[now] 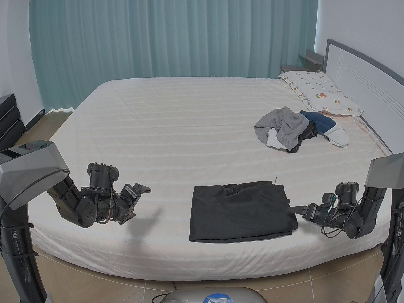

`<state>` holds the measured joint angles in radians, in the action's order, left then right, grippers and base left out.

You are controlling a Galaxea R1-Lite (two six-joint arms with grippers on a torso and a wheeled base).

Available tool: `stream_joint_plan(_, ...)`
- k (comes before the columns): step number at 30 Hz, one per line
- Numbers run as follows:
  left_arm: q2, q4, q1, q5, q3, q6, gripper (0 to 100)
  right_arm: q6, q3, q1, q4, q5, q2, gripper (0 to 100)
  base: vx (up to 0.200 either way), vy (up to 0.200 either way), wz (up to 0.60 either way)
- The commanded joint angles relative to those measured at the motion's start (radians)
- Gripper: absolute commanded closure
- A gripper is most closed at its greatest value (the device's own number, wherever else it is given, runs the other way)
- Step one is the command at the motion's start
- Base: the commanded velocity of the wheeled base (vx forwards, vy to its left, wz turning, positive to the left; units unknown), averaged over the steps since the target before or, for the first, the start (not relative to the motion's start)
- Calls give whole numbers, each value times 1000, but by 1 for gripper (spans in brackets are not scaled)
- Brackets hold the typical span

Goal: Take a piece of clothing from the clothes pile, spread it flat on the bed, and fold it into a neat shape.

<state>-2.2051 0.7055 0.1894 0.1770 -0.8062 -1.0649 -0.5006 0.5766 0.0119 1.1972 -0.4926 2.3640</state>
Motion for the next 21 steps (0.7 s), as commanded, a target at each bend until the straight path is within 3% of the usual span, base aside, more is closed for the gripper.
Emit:
stream_joint_plan(1, -4, 2, -1, -1, 1, 2, 0, -84, 83, -18, 7, 19, 38, 0, 200, 0, 0)
stream_joint_plan(8, -4, 2, 1, -2, 2, 3, 0, -196, 158, -64, 7, 72, 81, 0, 200, 0, 0)
stream_joint_plan(21, -5, 2, 1, -2, 1, 3, 0, -242, 275, -73, 4, 118, 133, 0, 0, 0, 0)
